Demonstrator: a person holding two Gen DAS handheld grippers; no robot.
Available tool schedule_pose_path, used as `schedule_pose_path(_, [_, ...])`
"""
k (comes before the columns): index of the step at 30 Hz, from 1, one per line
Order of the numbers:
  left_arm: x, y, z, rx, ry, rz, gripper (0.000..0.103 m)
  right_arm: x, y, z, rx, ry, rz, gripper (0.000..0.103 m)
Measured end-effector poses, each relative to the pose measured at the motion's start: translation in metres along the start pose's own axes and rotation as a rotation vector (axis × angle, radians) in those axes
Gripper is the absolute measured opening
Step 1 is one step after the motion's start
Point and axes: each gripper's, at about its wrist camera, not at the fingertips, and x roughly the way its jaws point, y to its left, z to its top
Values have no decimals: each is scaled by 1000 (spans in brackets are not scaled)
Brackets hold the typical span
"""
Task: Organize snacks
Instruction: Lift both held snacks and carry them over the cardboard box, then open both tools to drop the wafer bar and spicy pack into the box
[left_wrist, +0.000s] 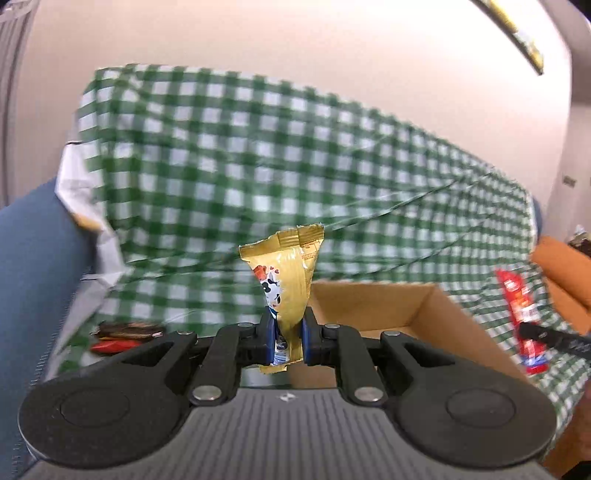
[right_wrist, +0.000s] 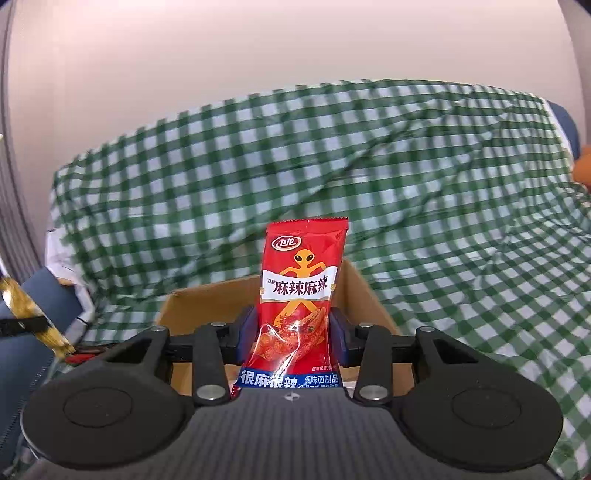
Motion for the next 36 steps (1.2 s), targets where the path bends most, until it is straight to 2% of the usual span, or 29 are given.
schedule_pose_path(9, [12,-49,-7,43,-10,-132,15,-10,-7,-8,-33,2,-76,44])
schedule_pose_path(16, [28,-79,-20,112,25,-181,15,-12,-11,-10,-46,9,-116,44])
schedule_pose_path(21, [38,-93,-29,160,45,-194,15,-10,-11,-11,-51,12,-125,44])
schedule_pose_path(36, [43,-100,-39,188,62,-203,15,-6,1,-13,-99,9,-121,44])
